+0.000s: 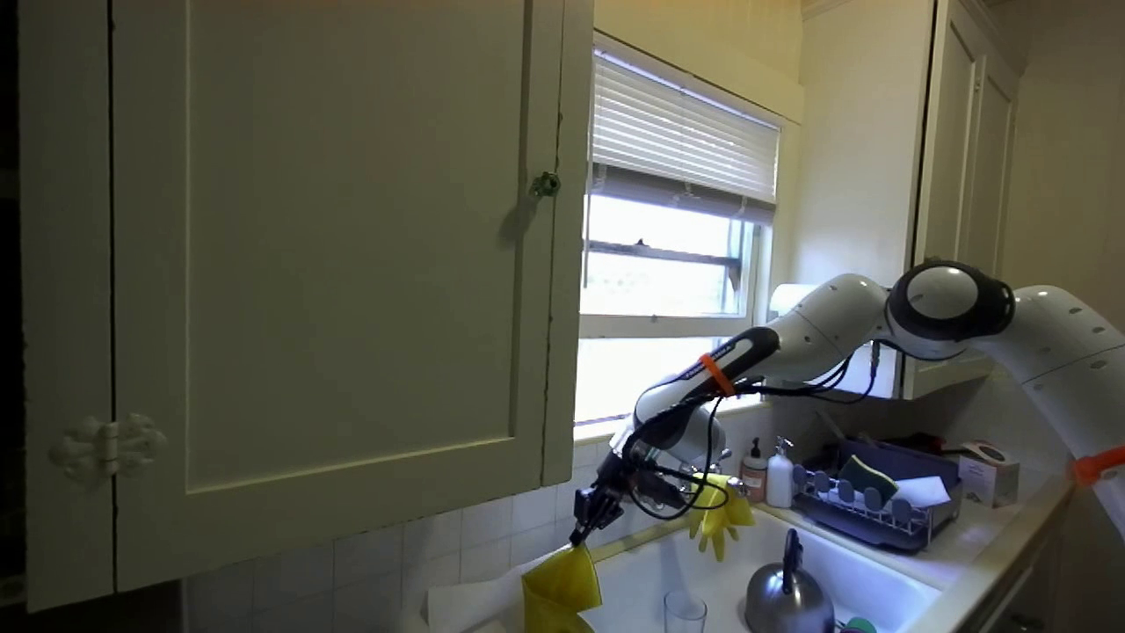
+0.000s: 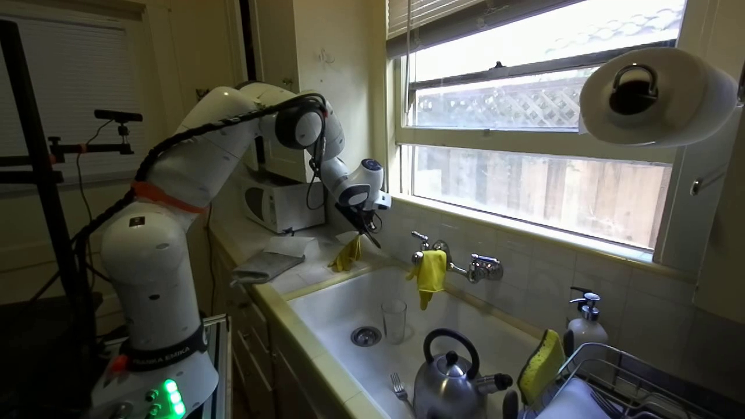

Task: Put the glove on the faucet

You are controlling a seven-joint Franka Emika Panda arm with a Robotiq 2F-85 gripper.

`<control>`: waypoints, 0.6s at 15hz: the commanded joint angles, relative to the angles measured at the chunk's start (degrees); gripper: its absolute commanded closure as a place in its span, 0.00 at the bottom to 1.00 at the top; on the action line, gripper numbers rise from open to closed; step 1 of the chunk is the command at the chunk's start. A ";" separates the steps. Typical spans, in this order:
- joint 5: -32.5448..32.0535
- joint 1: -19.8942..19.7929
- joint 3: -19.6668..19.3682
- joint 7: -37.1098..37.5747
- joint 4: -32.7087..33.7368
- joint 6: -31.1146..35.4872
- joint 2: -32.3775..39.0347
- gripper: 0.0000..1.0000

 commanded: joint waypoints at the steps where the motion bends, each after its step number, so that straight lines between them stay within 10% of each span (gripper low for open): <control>1: 1.15 -0.87 -0.13 -0.90 -3.90 -5.37 -4.45 0.99; 9: -2.57 4.52 -6.01 1.32 -0.76 -5.55 -2.19 0.99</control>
